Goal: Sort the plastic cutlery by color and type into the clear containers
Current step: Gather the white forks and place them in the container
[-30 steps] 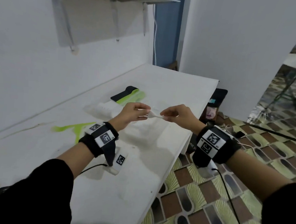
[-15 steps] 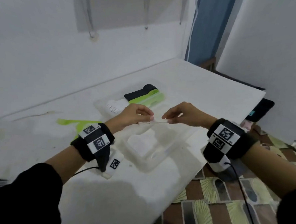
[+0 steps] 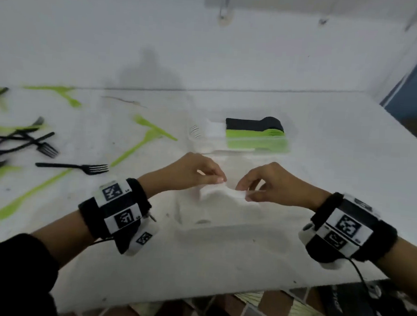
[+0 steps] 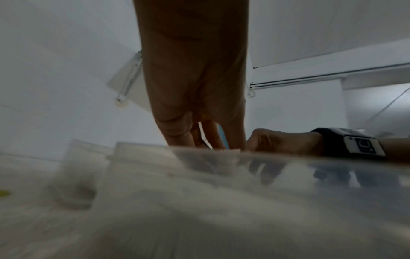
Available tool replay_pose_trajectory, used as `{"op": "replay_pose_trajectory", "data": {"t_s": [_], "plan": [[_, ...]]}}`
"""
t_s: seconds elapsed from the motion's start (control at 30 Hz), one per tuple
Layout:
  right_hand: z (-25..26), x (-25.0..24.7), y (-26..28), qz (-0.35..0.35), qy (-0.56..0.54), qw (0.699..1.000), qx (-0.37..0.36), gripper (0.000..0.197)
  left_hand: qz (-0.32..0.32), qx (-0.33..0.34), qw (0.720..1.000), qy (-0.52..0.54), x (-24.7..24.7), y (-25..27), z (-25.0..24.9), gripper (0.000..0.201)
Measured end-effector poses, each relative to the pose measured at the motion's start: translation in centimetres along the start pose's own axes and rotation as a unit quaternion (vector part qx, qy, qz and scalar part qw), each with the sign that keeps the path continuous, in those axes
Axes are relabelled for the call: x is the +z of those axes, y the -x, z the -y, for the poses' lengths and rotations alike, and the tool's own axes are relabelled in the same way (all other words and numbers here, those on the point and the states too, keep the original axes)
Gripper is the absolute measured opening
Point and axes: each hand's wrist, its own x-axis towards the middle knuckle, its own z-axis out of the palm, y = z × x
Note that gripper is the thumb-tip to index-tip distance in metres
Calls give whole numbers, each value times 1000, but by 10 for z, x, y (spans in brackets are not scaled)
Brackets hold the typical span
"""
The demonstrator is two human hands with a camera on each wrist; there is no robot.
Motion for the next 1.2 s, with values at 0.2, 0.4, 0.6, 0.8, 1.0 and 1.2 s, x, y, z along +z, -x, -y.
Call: {"op": "replay_pose_trajectory", "data": {"t_s": [0.2,0.4,0.6,0.8,1.0,1.2], "plan": [[-16,1,-6,67,2,997,-43,22,20,-38,997,-69,5,27,14,26],[-22,1,-6,94,-35,993,-61,23,142,-68,975,-155,1,24,7,49],[-22,-1,-3,115,-67,989,-71,24,185,-62,964,-182,1,24,9,71],[-15,9,-13,147,-2,976,-159,26,178,-31,964,-195,3,21,17,71],[-24,-4,-6,97,-38,981,-165,32,149,3,962,-229,7,23,19,70],[-32,-5,-4,110,-71,980,-152,29,115,-14,948,-295,17,23,15,66]]}}
